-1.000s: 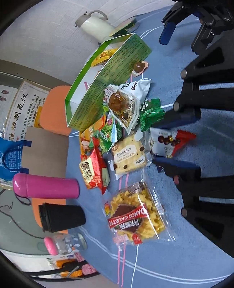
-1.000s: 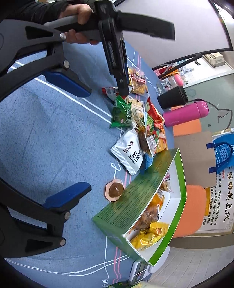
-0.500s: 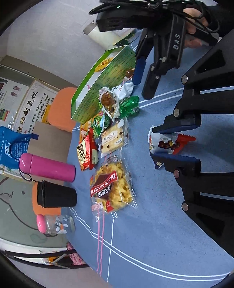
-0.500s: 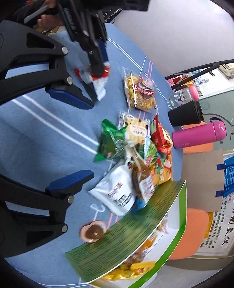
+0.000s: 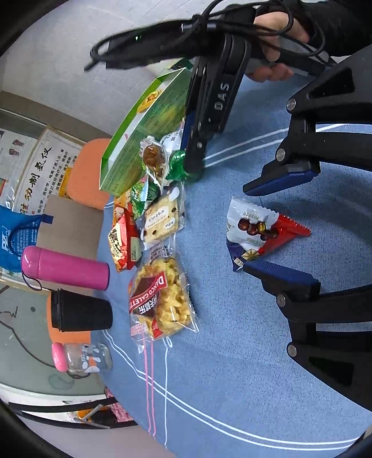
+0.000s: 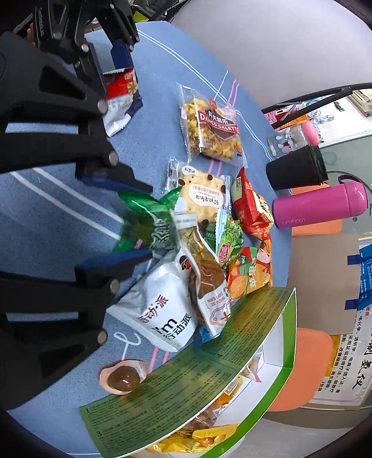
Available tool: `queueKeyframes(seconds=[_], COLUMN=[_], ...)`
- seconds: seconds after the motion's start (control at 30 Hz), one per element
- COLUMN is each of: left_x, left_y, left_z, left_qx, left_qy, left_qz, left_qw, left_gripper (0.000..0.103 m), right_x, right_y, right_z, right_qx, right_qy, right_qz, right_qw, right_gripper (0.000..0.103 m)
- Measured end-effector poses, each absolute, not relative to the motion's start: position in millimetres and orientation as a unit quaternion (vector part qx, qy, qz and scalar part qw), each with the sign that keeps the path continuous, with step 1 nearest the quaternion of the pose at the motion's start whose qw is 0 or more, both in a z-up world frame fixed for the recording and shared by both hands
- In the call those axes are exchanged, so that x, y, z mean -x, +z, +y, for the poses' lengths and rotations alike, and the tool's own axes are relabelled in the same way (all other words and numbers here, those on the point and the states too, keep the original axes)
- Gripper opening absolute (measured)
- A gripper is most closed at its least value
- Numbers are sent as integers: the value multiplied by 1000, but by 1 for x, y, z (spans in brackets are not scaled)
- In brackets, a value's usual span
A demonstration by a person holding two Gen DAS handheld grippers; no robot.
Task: Organize snacks
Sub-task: 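Grasp the red-white chocolate pack with the left tool while the right grasps a green bag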
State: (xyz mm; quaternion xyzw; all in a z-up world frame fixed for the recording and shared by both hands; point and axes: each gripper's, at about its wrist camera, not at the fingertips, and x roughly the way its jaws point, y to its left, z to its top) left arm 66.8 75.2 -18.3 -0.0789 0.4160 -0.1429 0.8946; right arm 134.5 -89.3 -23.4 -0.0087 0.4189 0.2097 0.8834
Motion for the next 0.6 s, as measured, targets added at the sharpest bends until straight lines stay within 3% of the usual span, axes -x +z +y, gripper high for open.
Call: queueKeyframes(seconds=[0.17, 0.37, 0.6], left_x=[-73, -75, -70], left_y=[-23, -23, -9], left_z=[77, 74, 60], left_qx=[85, 88, 96], left_qy=[-136, -127, -156], left_qz=[427, 430, 422], left_qw=[890, 889, 888], left_gripper=[45, 36, 35], right_x=[-124, -110, -91], right_y=[-21, -17, -6], right_z=[-101, -114, -125], right_qx=[-11, -32, -40], right_qy=[220, 235, 257], right_qz=[414, 404, 383], right_qw=[883, 883, 886], right_gripper=[34, 31, 28])
